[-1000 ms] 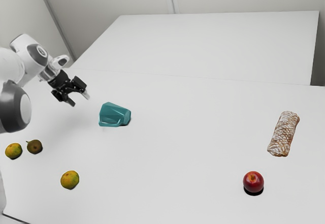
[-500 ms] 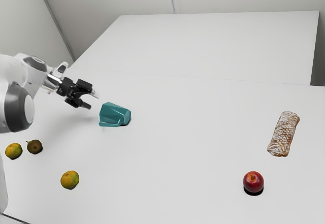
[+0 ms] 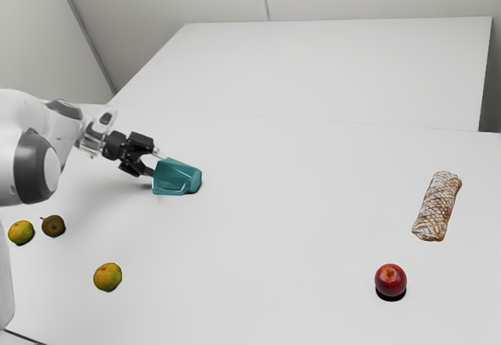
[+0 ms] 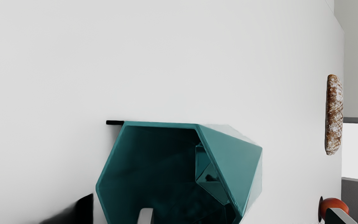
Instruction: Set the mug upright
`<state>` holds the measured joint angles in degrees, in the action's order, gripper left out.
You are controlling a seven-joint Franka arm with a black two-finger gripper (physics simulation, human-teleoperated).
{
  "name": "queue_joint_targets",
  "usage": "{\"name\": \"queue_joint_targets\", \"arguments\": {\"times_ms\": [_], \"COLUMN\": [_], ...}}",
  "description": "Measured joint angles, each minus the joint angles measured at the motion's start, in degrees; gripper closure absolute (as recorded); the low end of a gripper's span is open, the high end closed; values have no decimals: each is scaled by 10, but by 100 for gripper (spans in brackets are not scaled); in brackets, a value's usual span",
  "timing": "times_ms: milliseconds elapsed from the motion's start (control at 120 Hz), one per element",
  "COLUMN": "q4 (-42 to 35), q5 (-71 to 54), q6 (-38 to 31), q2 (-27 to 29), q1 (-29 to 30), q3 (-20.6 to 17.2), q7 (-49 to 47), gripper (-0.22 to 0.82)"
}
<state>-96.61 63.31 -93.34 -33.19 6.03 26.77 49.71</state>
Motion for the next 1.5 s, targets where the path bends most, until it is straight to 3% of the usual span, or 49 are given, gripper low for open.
{"name": "queue_joint_targets", "arguments": {"times_ms": [333,783,1133,1333,1500], "q4": [0,-6,-11,-11,-16], "q5": [16,31,37,28,-34], "q6": [-1,-3,-2,-4,-32], "q2": [-11,-12,-10,26,91], "q1": [-4,-6,-7,-20,-65], "q3": [-10,-15,-15,-15,-15], "q7": [21,38,44,47,48], "gripper": [3,47,67,75,77]}}
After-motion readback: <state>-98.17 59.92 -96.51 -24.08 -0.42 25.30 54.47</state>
